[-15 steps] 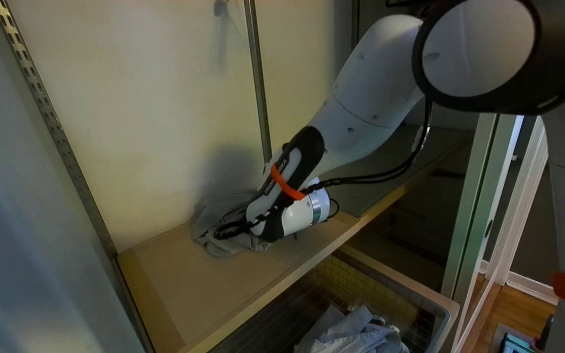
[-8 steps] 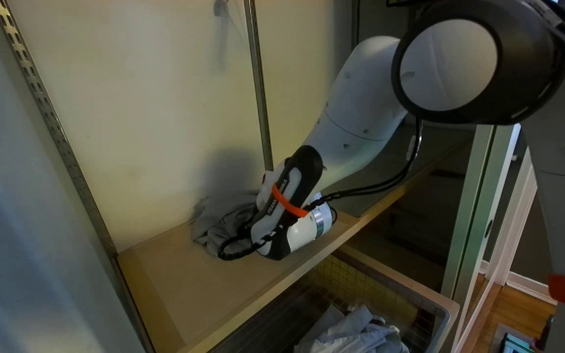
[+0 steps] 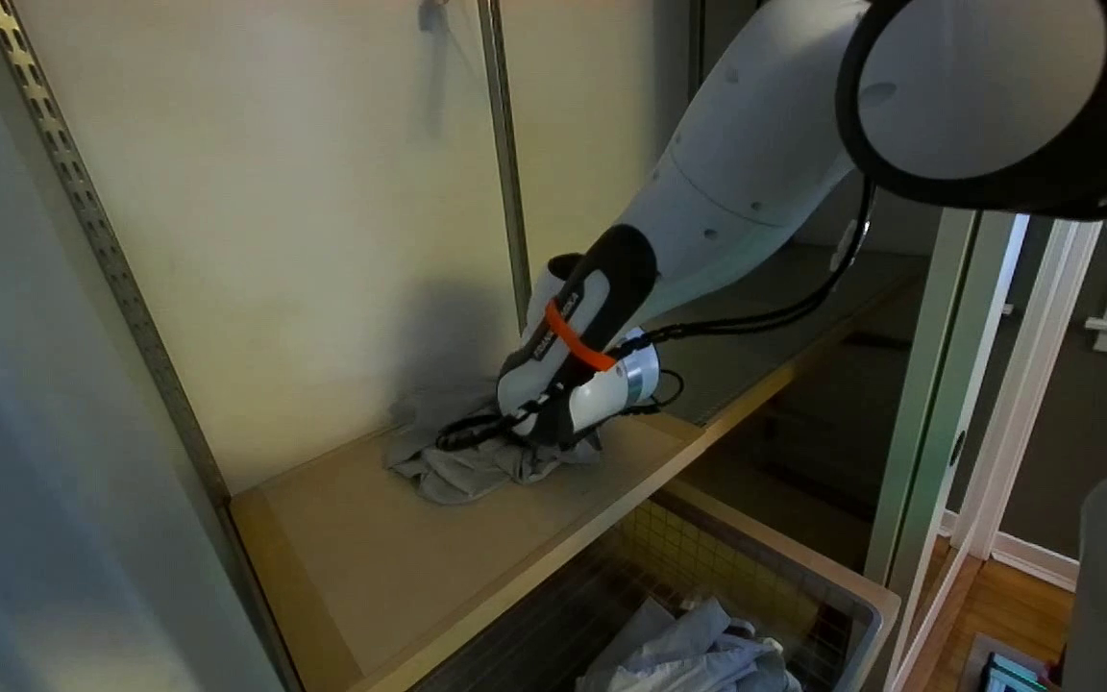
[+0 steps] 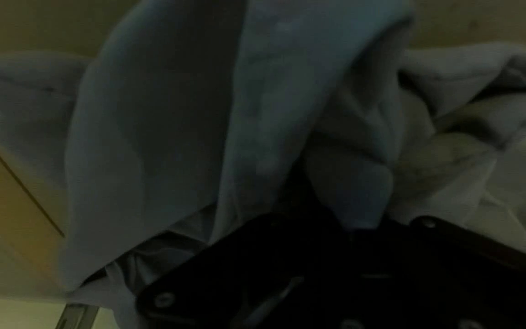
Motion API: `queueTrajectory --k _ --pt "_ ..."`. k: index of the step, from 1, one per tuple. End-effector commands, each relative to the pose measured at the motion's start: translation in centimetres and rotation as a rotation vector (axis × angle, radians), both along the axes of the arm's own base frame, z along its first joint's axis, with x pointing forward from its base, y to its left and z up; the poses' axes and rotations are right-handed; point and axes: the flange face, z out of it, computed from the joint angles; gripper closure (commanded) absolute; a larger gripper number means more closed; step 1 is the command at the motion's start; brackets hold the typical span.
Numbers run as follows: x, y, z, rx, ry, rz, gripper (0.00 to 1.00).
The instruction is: Fold the grey cloth and put it in the open drawer.
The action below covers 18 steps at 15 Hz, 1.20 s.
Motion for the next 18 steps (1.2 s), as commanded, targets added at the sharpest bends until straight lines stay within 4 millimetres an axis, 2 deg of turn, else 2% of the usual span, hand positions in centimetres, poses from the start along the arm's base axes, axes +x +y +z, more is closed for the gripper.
queueTrajectory --k 1,5,9,15,18 --pt "-2.8 0.4 2.7 0.04 0.176 0.003 0.99" --pt "-5.7 2.4 7.1 0.097 0.359 0.071 0.99" --pt "-9.2 3.7 10.2 0.156 0.575 0.166 0.99" --pt "-13.5 3.3 14.8 0.265 0.884 0.326 0.99" --pt "-15.4 2.9 15.9 0.294 1.014 0.384 0.99"
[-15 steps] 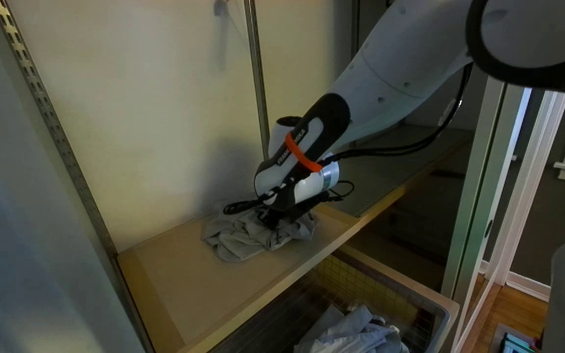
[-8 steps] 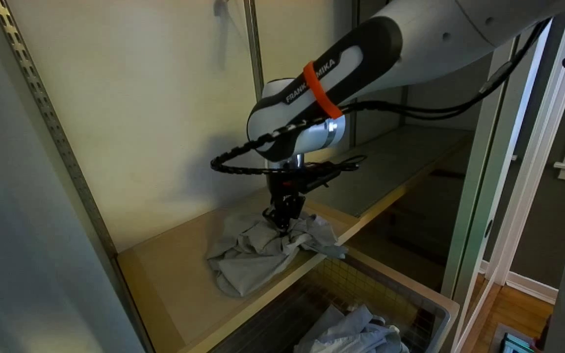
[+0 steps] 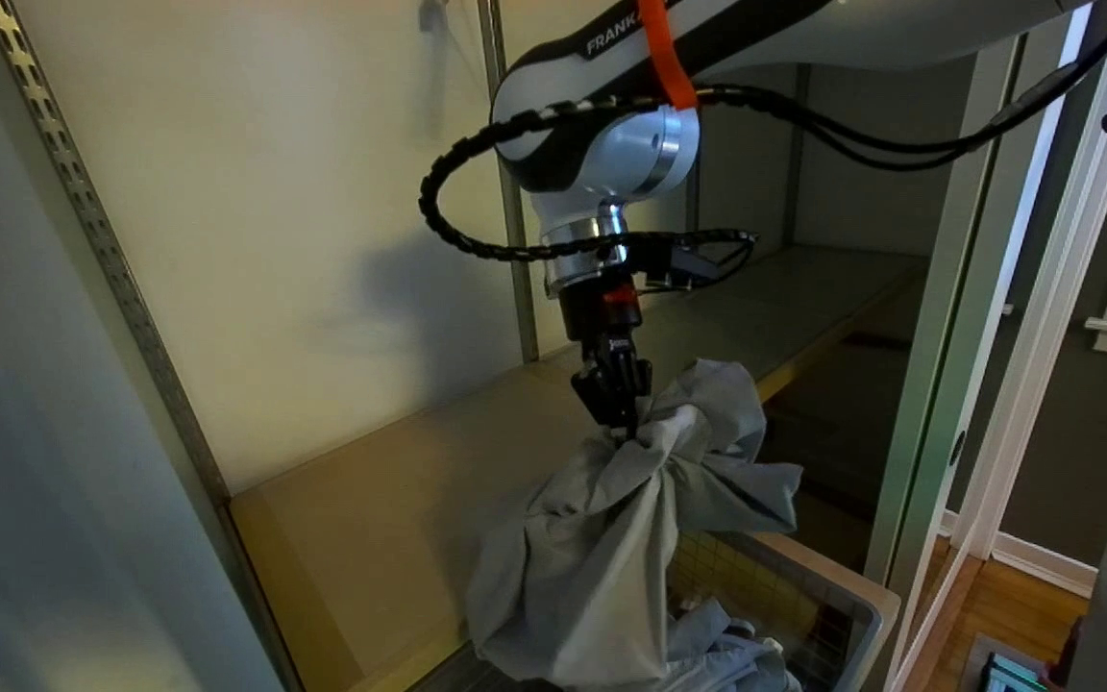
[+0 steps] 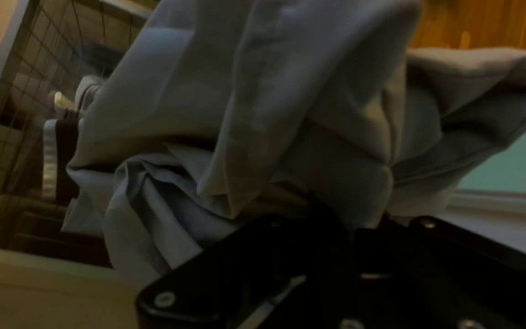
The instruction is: Fold the grey cloth and put it in the open drawer.
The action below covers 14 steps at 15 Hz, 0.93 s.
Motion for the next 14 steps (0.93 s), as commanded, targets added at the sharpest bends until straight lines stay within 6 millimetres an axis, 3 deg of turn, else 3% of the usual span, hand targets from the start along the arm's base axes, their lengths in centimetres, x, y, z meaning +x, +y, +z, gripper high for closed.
queueTrajectory --k 1,2,7,8,14 --pt "-1.4 -0.7 0.8 0.043 0.103 0.021 0.99" --pt "-0.9 -0.4 0.7 0.016 0.07 0.022 0.94" --pt "-1.1 -0.8 0.5 0.021 0.091 0.014 0.94" --pt "-1.2 -0.9 -0.2 0.016 0.097 0.018 0.99" --pt "-3.1 -0.6 -4.8 -0.029 0.109 0.045 0.99"
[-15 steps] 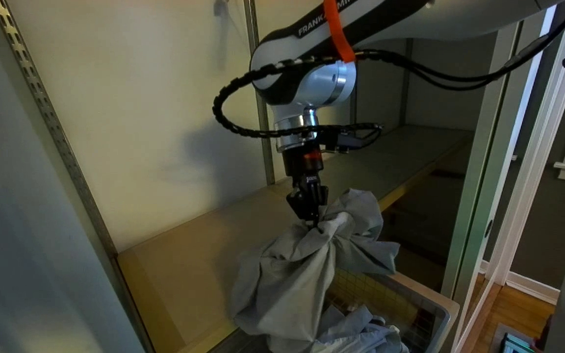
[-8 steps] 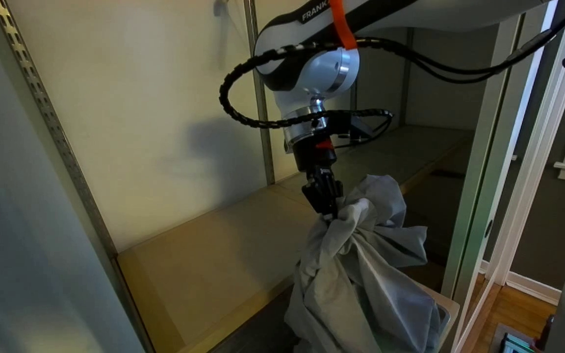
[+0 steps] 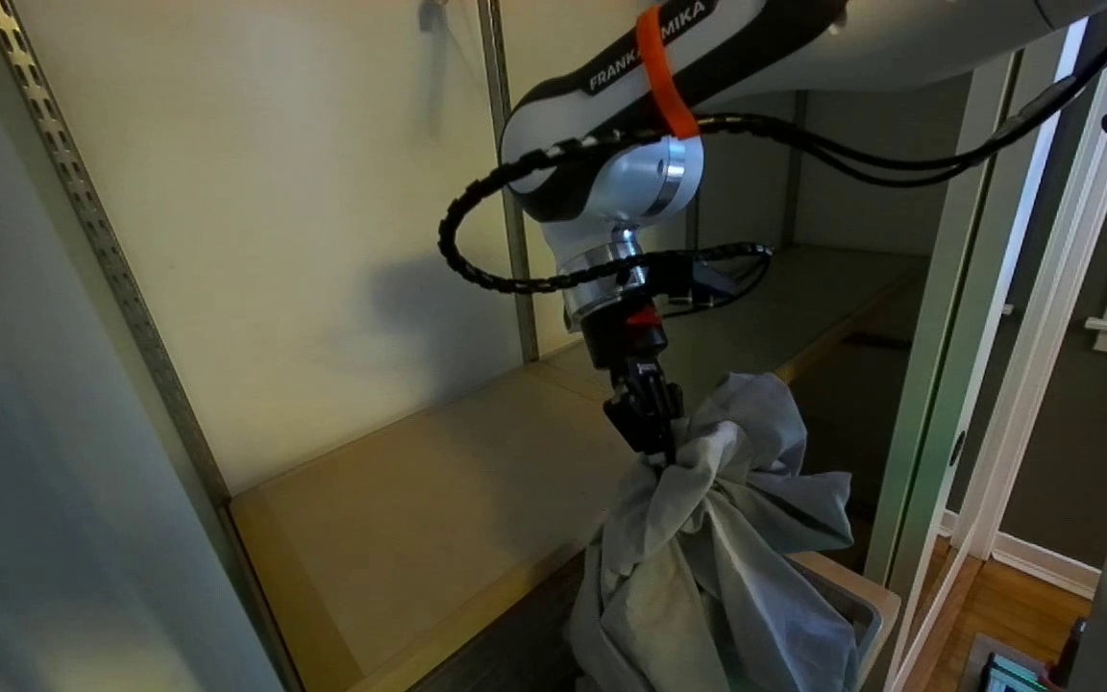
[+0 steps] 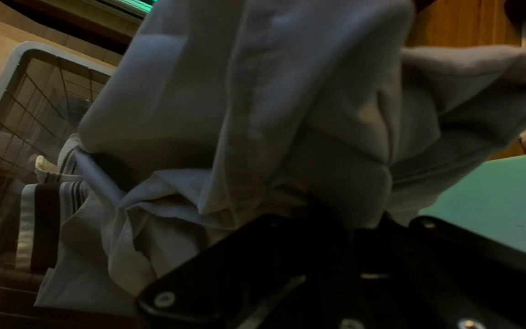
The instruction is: Fold the grey cloth and put it in the open drawer.
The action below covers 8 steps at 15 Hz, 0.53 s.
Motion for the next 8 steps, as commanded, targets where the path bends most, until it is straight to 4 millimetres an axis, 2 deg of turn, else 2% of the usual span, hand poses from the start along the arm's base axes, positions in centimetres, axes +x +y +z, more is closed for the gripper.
queueTrajectory --k 1,8 --pt "-1.1 -0.1 -2.7 -0.05 -0.052 0.024 0.99" --pt "-0.6 -0.7 -6.7 -0.171 -0.258 0.017 0.99"
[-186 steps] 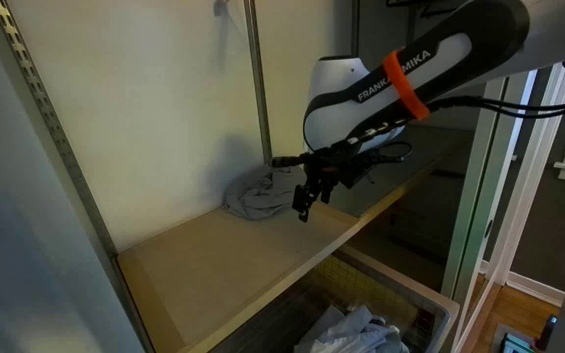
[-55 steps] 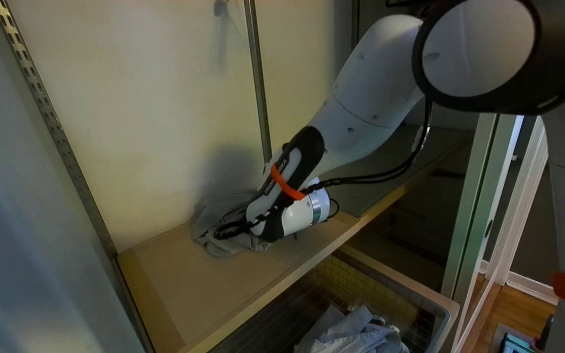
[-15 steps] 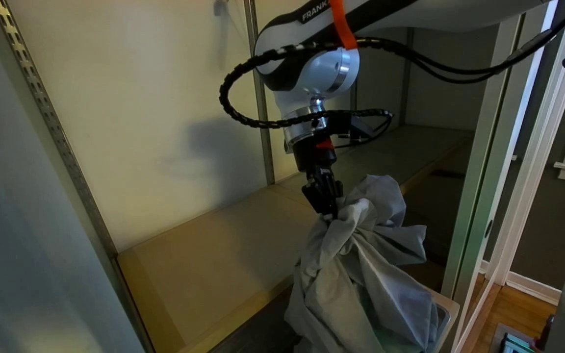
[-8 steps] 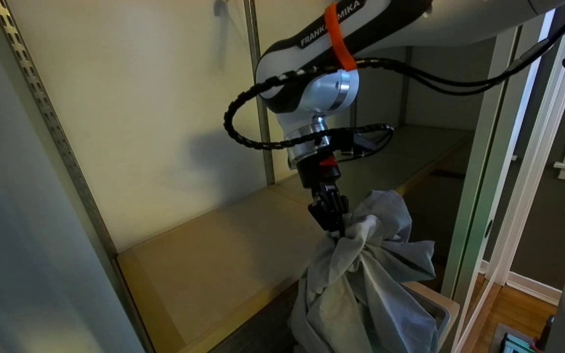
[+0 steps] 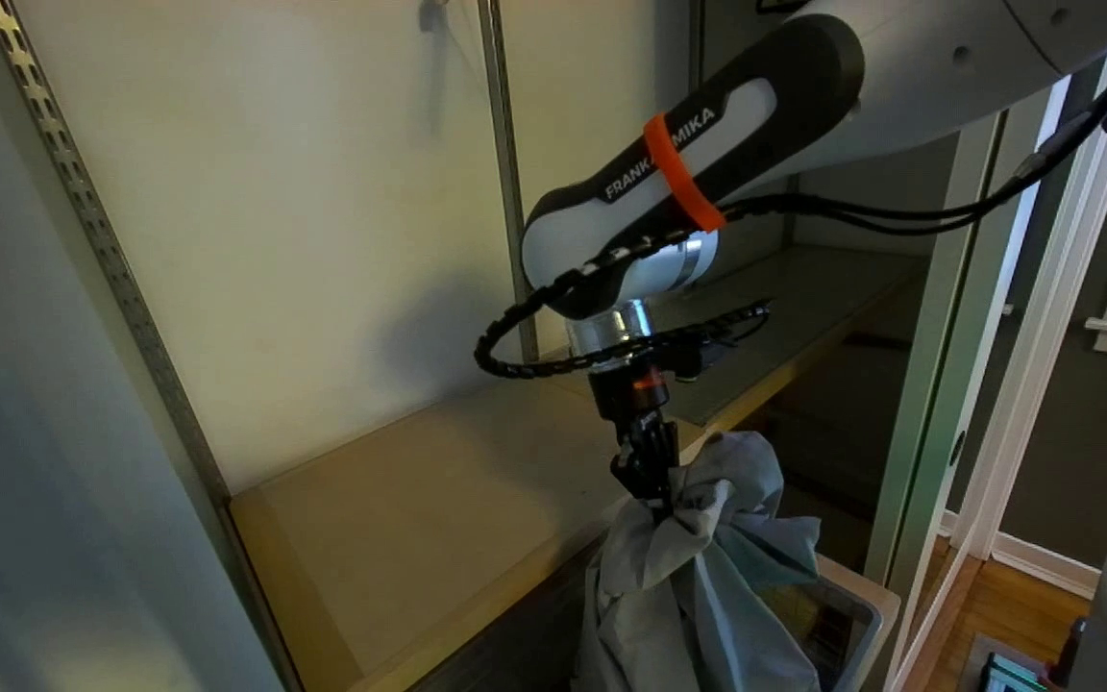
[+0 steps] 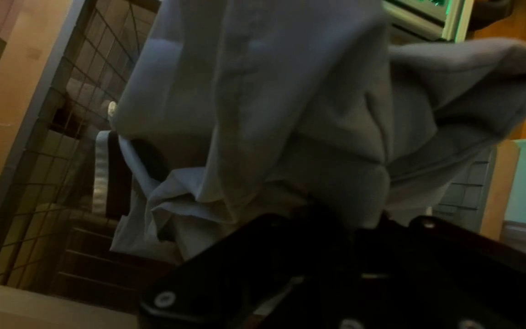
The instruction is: Fold the grey cloth and put it in the open drawer.
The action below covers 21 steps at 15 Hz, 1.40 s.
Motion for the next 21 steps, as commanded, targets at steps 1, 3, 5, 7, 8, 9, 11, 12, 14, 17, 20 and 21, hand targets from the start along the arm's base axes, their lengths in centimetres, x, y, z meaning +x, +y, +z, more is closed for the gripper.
queueTrajectory --k 1,3,5,7,8,9,11,12,14,17,20,21 --pt "-0.9 0.0 -1.3 -0.057 -0.117 -0.014 0.99" --pt "-0.8 0.1 -2.0 -0.076 -0.189 -0.031 0.99" --pt "-0.9 0.4 -2.6 -0.087 -0.232 -0.042 0.99" --pt "-1.0 0.6 -3.1 -0.096 -0.266 -0.048 0.99" --pt "-1.0 0.6 -3.1 -0.102 -0.283 -0.054 0.99" --pt "-1.0 0.6 -3.2 -0.106 -0.298 -0.056 0.89" --pt "-0.8 0.4 -2.8 -0.12 -0.335 -0.06 0.63" --pt "-0.7 0.3 -2.4 -0.128 -0.353 -0.059 0.55" --pt "-0.3 0.0 -0.9 -0.136 -0.4 -0.059 0.42" --pt "0.0 -0.2 1.8 -0.142 -0.463 -0.047 0.17" --pt "-0.2 -0.1 4.8 -0.127 -0.477 -0.04 0.0" --pt "-0.4 0.0 6.0 -0.123 -0.487 -0.038 0.0"
